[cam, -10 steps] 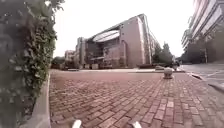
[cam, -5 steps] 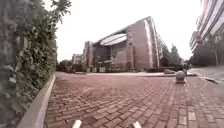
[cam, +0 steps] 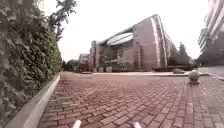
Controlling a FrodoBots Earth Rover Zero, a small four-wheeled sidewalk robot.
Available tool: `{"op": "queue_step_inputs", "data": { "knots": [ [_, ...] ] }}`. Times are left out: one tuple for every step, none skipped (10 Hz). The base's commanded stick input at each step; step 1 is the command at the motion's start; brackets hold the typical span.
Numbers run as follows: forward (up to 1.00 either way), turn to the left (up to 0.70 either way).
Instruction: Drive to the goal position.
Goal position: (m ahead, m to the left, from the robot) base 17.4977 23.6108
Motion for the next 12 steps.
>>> {"op": "queue_step_inputs", "data": {
  "knots": [
    [0.7, 0.14],
    [0.7, 0.14],
    [0.7, 0.14],
    [0.7, 0.14],
    [0.7, 0.14],
    [0.7, 0.14],
    [0.7, 0.14],
    [0.7, 0.14],
    [0.7, 0.14],
    [0.7, 0.14],
    [0.7, 0.14],
    [0.7, 0.13]
  ]
}}
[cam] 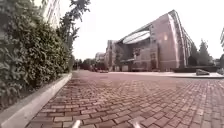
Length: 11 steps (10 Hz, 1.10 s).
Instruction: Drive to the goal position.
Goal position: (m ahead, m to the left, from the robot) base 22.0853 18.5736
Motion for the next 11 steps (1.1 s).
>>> {"op": "queue_step_inputs", "data": {
  "knots": [
    [0.68, 0.06],
    [0.49, 0.01],
    [0.45, 0.0],
    [0.66, 0.0],
    [0.7, 0.0],
    [0.7, 0.0],
    [0.7, 0.0],
    [0.7, 0.0],
    [0.7, 0.0],
    [0.7, 0.0],
    [0.7, 0.0]
  ]
}}
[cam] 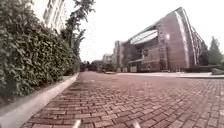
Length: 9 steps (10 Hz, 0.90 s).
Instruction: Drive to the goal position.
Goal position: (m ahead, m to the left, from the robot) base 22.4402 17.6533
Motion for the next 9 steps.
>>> {"op": "queue_step_inputs", "data": {
  "knots": [
    [0.7, 0.0],
    [0.7, 0.0],
    [0.7, 0.09],
    [0.7, 0.14],
    [0.7, 0.14],
    [0.7, 0.14],
    [0.7, 0.14],
    [0.7, 0.14],
    [0.7, 0.14]
  ]
}}
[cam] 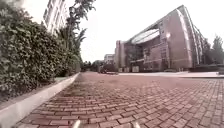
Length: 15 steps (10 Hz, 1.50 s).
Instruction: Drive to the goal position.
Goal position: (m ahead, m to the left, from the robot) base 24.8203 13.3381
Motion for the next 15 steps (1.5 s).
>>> {"op": "queue_step_inputs", "data": {
  "knots": [
    [0.7, 0.14],
    [0.7, 0.14],
    [0.7, 0.14],
    [0.7, 0.14],
    [0.7, 0.09],
    [0.7, 0.0],
    [0.7, 0.0],
    [0.7, 0.0],
    [0.7, 0.0],
    [0.7, -0.09],
    [0.7, -0.12],
    [0.7, -0.03],
    [0.7, 0.0],
    [0.7, 0.0],
    [0.7, -0.04]
  ]
}}
